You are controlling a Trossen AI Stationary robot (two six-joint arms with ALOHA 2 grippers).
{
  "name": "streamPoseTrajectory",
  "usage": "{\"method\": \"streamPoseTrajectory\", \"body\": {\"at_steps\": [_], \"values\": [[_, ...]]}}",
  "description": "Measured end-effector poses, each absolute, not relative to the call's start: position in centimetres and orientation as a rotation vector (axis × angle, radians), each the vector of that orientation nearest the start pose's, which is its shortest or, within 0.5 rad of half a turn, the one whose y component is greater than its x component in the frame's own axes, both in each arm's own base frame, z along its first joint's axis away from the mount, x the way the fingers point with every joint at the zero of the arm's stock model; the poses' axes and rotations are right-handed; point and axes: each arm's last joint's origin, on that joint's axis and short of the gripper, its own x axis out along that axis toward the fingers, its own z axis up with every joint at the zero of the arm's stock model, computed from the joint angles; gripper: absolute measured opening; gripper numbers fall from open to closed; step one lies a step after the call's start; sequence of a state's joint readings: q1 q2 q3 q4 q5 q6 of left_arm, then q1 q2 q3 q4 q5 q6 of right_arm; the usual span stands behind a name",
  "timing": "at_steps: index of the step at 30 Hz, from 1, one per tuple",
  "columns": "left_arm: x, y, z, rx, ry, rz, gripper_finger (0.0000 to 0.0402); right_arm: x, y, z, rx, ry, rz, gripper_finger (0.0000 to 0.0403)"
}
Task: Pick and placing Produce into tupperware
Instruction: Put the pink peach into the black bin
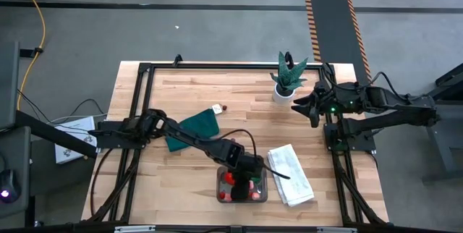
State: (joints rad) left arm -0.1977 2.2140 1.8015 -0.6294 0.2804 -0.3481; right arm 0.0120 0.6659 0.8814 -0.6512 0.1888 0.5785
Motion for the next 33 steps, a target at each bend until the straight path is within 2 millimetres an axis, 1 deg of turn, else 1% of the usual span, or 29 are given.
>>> {"method": "streamPoseTrajectory", "body": {"at_steps": [2,10,26,29,33], "values": [[46.45,-10.11,18.69,-0.351,1.120,-0.242,0.0145,12.62,-0.39,33.71,0.524,0.370,-0.293,0.0156],[46.74,-10.21,18.99,-0.349,1.078,-0.247,0.0145,12.63,-0.39,33.73,0.522,0.368,-0.290,0.0156],[46.73,-10.23,18.98,-0.349,1.079,-0.248,0.0145,12.63,-0.39,33.74,0.514,0.369,-0.289,0.0156],[46.74,-10.24,18.99,-0.354,1.080,-0.249,0.0157,12.63,-0.39,33.74,0.513,0.369,-0.288,0.0156],[46.75,-10.16,18.98,-0.375,1.084,-0.239,0.0191,12.63,-0.39,33.74,0.511,0.369,-0.288,0.0156]]}}
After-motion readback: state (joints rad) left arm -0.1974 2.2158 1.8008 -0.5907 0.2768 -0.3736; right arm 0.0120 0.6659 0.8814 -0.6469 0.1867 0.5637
